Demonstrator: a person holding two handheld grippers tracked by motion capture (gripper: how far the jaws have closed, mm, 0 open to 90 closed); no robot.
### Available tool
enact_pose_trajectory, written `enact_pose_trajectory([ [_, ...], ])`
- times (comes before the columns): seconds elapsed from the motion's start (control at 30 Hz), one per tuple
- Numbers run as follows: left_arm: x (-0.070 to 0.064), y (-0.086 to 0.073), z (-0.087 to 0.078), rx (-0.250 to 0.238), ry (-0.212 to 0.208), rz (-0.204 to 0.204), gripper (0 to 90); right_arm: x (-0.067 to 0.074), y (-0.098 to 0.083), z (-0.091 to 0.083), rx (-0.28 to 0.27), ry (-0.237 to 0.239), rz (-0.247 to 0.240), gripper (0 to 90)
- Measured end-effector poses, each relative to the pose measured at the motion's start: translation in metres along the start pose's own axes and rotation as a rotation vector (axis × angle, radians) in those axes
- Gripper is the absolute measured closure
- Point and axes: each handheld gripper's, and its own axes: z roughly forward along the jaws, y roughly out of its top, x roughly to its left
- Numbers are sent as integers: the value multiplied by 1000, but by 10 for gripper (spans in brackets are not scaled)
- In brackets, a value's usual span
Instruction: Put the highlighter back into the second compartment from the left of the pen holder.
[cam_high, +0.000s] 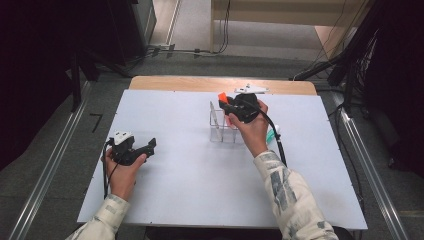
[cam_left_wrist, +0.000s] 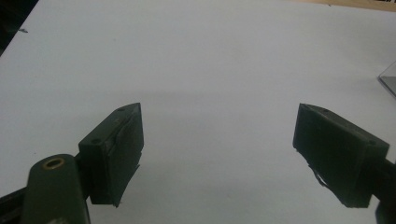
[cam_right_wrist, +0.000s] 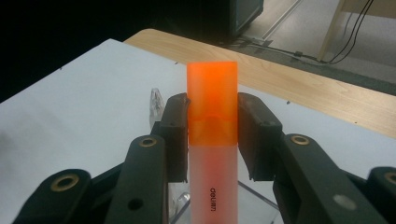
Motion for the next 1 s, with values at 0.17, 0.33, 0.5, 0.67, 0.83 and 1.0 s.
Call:
enact_pose_trajectory([
  [0.17,0,0,0,2,0,1,170,-2,-5,-1,15,1,-4,620],
  [0.33,0,0,0,2,-1,0,170,-2,-8,-3,17,2,-6,602],
  [0.5,0,0,0,2,-1,0,170,-3,-10,-5,14,5,1,564],
  [0.67,0,0,0,2,-1,0,170,-4,-13,-8,8,-5,9,526],
  [0.83,0,0,0,3,0,-1,170,-6,-14,-11,6,18,14,443],
  [1.0,0,0,0,3,0,0,170,-6,-14,-14,4,36,17,396],
])
